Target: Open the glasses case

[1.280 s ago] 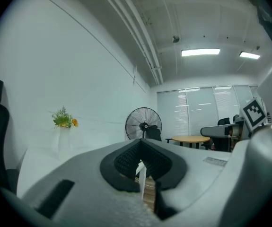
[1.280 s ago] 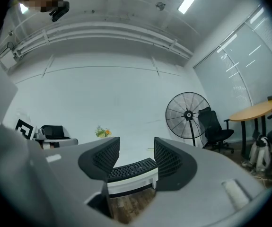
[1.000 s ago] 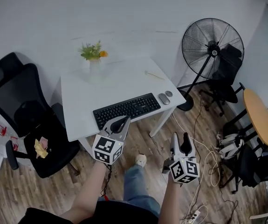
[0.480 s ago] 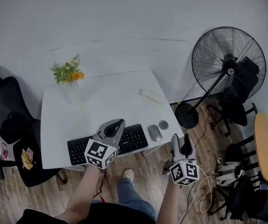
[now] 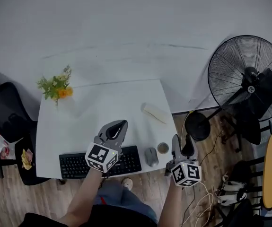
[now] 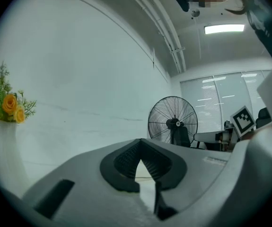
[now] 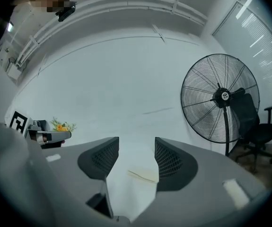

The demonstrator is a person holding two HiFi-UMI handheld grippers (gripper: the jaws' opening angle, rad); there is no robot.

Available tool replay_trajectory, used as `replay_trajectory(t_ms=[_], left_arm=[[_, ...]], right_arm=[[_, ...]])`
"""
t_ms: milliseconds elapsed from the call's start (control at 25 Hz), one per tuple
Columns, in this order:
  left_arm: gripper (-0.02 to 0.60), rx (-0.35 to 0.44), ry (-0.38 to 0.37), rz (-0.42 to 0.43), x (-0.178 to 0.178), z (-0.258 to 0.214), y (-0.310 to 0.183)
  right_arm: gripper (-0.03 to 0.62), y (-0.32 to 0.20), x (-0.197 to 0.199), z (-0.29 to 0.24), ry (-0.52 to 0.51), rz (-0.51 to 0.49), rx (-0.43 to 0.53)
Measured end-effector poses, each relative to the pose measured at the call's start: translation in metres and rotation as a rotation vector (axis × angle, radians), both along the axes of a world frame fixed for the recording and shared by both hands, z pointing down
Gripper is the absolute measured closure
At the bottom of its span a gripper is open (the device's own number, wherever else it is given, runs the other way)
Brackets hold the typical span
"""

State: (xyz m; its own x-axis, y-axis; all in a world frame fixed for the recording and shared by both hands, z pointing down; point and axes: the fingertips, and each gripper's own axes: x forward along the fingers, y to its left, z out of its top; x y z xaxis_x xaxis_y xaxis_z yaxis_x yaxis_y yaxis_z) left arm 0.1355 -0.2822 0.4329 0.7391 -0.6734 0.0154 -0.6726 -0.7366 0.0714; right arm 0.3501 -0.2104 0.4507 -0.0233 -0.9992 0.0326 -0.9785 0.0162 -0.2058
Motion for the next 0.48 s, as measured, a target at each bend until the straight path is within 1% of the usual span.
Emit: replay_trajectory(t_ms=[160, 240, 360, 480], left_arm=[[0.574, 0.001, -0.023, 0.004, 0.011, 0.003, -0.019], [0.574, 0.004, -0.030, 0.010, 0.016, 0.004, -0.029], [0.574, -0.005, -0.019, 0.021, 0.023, 0.005, -0.039], [0.574, -0.015, -0.020, 0.038, 0.029, 0.008, -0.044]], right_arm=[[0.364, -0.024, 0.001, 0.005, -0.009, -0.024, -0.010], [0.364, -0.035, 0.002, 0.008, 0.009, -0.036, -0.024], [0.364, -0.050, 0.001, 0.016, 0.077, -0.068, -0.072], [0.364, -0.066, -0.002, 0.024, 0.192, -0.127, -0.133]])
